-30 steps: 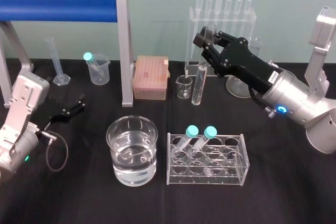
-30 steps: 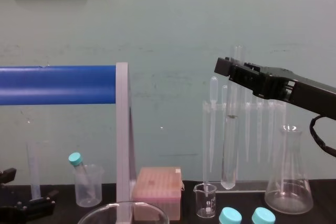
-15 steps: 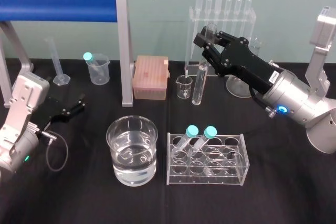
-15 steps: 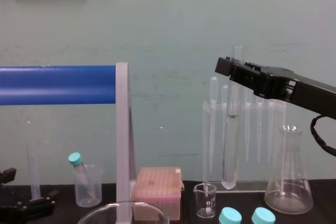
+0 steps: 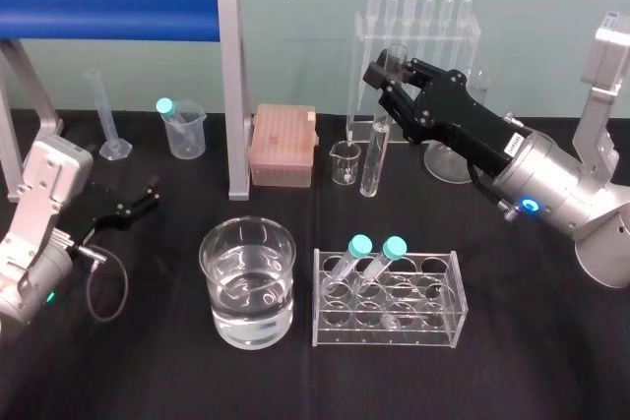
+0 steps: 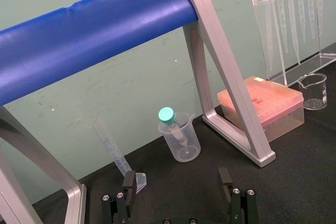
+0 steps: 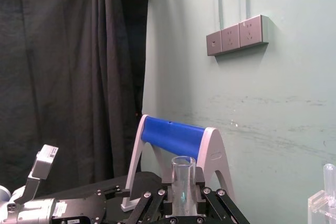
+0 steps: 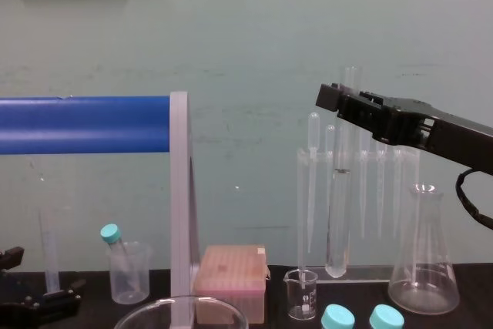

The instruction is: Hold the test tube with one hand and immerse one end into the beaker, then return it to the test tube rack.

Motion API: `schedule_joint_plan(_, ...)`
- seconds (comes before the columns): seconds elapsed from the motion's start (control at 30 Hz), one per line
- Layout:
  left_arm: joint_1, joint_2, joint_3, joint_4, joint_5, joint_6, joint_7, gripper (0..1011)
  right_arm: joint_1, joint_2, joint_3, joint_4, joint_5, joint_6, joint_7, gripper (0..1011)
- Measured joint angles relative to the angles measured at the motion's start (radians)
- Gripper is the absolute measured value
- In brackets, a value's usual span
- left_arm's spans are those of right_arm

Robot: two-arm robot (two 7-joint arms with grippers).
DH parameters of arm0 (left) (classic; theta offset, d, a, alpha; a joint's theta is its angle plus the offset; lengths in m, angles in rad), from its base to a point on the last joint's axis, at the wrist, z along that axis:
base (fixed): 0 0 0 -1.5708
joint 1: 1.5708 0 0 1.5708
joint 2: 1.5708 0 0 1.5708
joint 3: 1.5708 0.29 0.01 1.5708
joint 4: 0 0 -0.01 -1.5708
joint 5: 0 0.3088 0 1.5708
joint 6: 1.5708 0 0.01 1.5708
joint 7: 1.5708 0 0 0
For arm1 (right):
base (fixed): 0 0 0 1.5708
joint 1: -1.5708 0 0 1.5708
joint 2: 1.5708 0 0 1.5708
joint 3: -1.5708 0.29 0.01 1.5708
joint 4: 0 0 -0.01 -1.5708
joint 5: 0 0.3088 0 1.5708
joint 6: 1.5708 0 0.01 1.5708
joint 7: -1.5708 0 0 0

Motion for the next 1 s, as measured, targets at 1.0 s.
schedule_joint_plan(1.0,0.0,0.0,0.0,0.0,0.0,0.0,0.0,1000,0.158,-0.074,-0.199,0.049,0.116,0.027,0.329,225)
